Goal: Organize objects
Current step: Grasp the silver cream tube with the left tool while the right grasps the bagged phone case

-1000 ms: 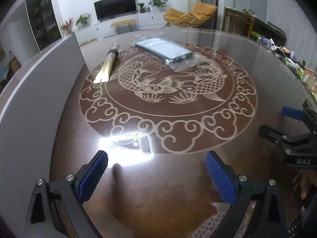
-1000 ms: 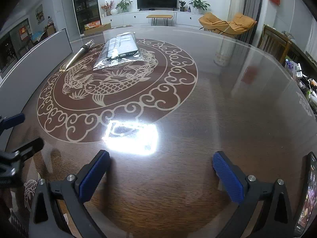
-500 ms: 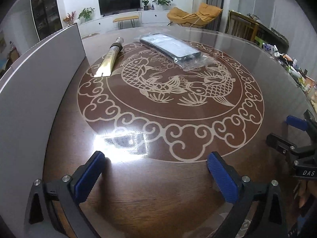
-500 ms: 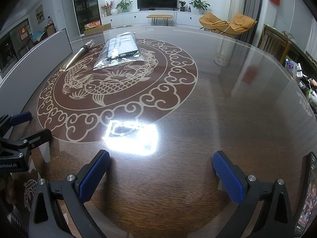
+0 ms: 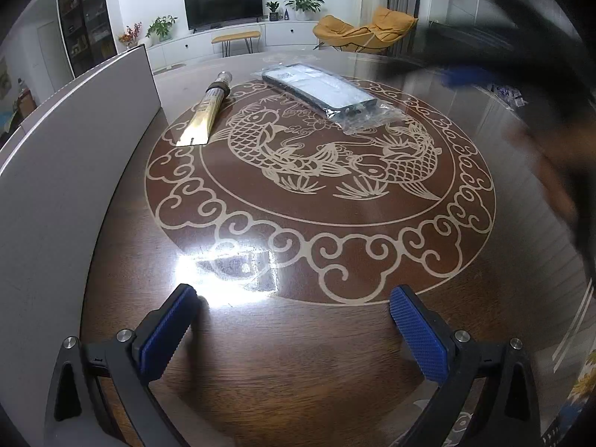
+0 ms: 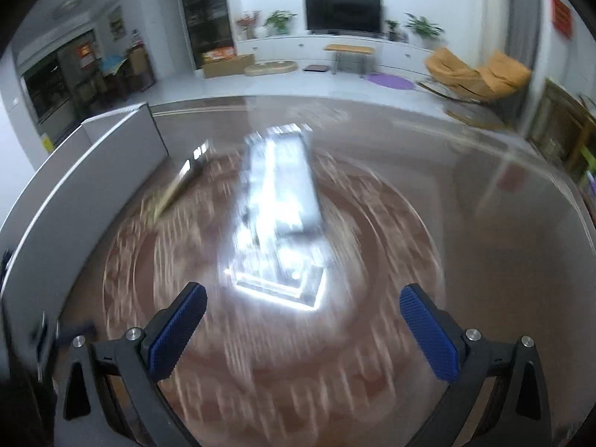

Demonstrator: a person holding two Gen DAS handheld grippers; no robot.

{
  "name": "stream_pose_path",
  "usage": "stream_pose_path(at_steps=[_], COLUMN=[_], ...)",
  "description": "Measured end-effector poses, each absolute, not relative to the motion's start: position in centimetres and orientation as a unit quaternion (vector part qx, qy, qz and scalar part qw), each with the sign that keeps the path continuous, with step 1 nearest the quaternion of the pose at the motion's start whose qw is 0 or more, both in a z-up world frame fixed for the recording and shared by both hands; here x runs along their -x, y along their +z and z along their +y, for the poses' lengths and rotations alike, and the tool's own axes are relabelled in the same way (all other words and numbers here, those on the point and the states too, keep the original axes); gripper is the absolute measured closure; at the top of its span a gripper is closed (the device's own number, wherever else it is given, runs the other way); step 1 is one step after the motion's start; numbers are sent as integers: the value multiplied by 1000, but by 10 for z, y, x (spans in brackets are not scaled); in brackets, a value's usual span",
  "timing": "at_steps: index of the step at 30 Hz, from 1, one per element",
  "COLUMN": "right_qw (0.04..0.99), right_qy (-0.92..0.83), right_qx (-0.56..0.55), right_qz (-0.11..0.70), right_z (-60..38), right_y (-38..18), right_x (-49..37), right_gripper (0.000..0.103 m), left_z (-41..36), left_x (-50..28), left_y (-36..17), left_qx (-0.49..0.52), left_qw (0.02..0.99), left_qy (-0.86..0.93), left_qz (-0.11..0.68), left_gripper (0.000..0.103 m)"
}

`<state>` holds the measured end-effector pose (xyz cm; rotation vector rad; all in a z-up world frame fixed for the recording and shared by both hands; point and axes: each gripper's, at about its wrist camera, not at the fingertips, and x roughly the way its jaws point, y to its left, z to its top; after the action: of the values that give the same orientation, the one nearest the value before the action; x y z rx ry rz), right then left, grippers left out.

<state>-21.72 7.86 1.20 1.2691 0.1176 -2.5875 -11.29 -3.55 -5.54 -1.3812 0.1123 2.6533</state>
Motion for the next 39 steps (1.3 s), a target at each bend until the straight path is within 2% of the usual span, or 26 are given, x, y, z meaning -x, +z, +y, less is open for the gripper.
stream_pose_path(at_steps=[5,8,13,14,16,18,21,28,29,31,32,35,39], right_qw=[128,126,133,133,124,114,100,79,81,90,90,85,73], right_qy=[-853,-838,-848,-851,-863,-869,-873,-892,-894,-894,-894,-898,-899], right_qx=[-498,-521,-496,-491,-473,-466,-462,-432,-428,-427,-429,-425,-430], right_qz=[89,101,135,130,124,122,124,110,108,99,94,79,31], right_z=[17,-4,-17,-15,-8,-1,14,52,56,63,70,84,100], right_y=[-19,-39,-44,-44,-42,-40,-40,-43,-43,-45,-46,-43,-41], right_x=[302,322,318,316,307,302,281,204,196,181,184,170,169], right_gripper=[0,0,1,3,23,35,36,35,33,13,10,8,6], left_z=[-35,-35,-35,-35,-35,-35,-35,-36,-36,-36,-36,-37,-42], left_x=[113,113,113,114,114,113,114,113,113,113,114,130,190], left_y=[-55,-56,-56,-55,-56,-56,-56,-56,-56,-56,-56,-50,-12], left_qx=[460,460,460,460,460,460,460,460,460,460,461,466,415], left_qw=[74,74,74,74,74,74,74,74,74,74,75,84,71], left_qy=[884,884,884,884,884,884,884,884,884,884,884,880,906], left_qz=[37,37,37,37,37,37,37,37,37,38,38,41,52], left_gripper=[0,0,0,0,0,0,0,0,0,0,0,0,0])
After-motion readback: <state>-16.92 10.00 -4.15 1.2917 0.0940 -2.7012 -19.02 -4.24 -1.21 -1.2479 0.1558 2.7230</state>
